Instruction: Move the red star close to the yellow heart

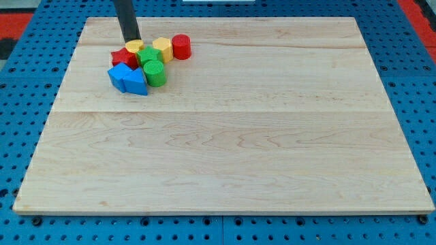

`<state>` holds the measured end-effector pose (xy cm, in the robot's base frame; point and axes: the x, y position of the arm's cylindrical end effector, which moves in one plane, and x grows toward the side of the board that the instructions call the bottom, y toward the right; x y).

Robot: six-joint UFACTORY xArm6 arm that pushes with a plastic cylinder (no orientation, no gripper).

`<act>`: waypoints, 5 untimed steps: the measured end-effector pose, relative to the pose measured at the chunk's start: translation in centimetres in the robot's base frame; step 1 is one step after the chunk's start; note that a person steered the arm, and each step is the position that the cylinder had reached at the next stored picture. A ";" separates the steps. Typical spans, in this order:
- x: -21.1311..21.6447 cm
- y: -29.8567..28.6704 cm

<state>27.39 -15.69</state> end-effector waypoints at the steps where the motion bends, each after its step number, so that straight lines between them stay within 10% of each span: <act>1: 2.0 3.1; 5: -1.4 -3.9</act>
<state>25.95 -19.58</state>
